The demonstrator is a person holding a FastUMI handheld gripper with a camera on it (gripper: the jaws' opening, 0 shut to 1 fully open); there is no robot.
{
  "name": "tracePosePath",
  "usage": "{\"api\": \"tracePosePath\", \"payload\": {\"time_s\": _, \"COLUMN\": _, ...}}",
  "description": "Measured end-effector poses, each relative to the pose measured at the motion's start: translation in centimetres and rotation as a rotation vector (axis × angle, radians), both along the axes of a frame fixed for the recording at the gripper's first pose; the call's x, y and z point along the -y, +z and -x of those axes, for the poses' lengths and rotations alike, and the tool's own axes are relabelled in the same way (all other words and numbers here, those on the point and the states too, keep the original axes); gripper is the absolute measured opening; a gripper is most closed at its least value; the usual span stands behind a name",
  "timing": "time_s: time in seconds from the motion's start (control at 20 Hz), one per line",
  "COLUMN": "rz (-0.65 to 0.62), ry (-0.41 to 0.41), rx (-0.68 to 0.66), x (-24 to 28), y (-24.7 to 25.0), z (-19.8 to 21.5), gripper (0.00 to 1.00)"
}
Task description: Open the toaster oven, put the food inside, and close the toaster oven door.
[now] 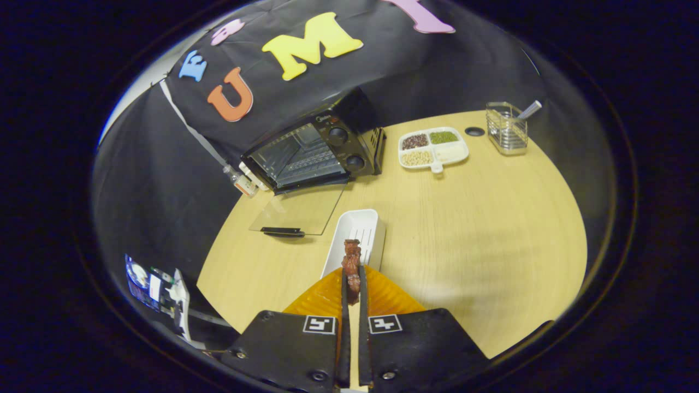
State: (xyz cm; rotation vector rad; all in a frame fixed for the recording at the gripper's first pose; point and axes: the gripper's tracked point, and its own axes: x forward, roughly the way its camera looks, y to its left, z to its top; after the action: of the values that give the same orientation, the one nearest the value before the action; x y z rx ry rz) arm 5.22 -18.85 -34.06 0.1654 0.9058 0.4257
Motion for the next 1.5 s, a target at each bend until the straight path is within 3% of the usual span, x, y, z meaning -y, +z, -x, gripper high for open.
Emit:
{"api": "tracePosePath", "payload": {"time_s": 0.4, "rz": 0.21, "ry": 0.048, "rx": 0.315, "x": -5.8, "y": 7.2, "z": 1.8, "gripper": 0.09}}
{"api": "tracePosePath", "payload": {"time_s": 0.65, "rz": 0.18, "ry": 0.077, "rx": 0.427, "x": -12.4, "y": 9.4, "z": 2.1, "gripper": 0.09}}
{"api": "tracePosePath", "payload": {"time_s": 0.9, "rz": 0.203, "ry": 0.078, "rx": 0.455, "x": -17.5, "y": 7.5, "z": 0.2, "gripper": 0.09}}
{"api": "tracePosePath", "payload": {"time_s": 1.5, "rz": 0.165, "ry": -0.145, "rx": 0.475, "x": -22.9, "y": 1.5, "z": -10.3, "gripper": 0.09}}
